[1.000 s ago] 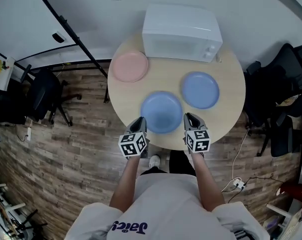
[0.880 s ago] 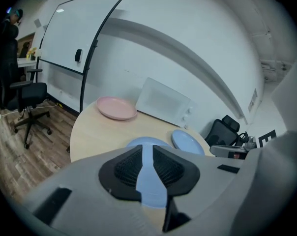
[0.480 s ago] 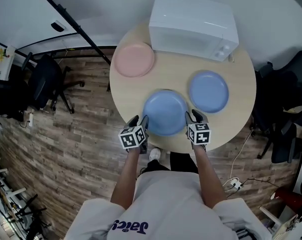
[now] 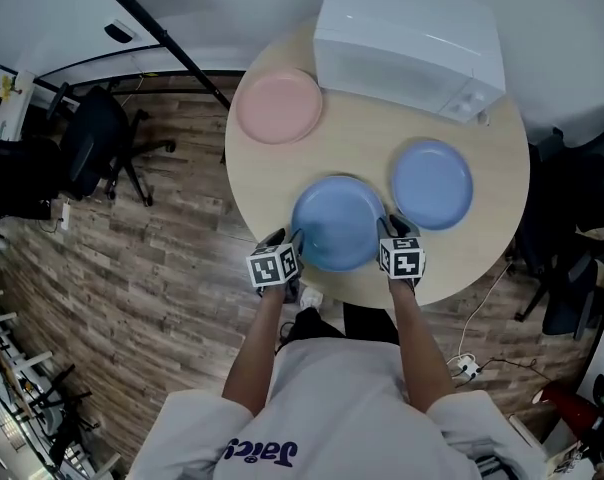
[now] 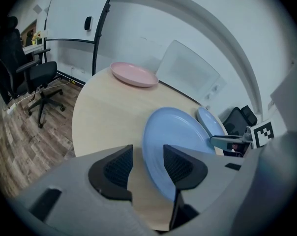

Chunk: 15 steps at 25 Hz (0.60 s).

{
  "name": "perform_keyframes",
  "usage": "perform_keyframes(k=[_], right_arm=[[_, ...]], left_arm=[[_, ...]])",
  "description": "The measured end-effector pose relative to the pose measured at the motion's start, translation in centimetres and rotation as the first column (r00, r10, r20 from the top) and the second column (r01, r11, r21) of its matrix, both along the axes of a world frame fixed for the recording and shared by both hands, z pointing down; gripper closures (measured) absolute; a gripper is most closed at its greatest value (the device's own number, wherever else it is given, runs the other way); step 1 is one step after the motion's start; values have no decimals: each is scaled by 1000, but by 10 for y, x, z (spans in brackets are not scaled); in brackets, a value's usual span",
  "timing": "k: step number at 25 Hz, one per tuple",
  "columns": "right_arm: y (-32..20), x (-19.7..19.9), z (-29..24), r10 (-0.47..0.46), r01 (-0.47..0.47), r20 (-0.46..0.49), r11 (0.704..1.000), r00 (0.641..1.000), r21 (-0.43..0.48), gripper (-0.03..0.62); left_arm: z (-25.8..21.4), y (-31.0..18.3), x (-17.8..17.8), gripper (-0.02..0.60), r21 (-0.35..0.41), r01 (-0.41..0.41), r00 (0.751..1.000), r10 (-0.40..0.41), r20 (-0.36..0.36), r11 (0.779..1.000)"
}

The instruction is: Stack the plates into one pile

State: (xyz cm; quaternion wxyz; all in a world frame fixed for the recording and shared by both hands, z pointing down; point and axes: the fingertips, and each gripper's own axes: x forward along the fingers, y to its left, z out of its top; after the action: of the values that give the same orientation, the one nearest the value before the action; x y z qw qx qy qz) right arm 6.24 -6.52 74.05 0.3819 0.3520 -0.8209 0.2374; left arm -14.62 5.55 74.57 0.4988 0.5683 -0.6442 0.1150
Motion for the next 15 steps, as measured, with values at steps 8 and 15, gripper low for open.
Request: perform_keyframes(k=[8,15], right_arm=[[-5,-1,13,-4,3,-10,999,1000,-34,484],[-6,-6,16,-20,20,-3,999,1000,-41,522]], left_arm=[[11,0,-2,401,-26,21,1000,-21,-15,999],[13,-2,-2,486,-59,59,998,-60,-22,997]])
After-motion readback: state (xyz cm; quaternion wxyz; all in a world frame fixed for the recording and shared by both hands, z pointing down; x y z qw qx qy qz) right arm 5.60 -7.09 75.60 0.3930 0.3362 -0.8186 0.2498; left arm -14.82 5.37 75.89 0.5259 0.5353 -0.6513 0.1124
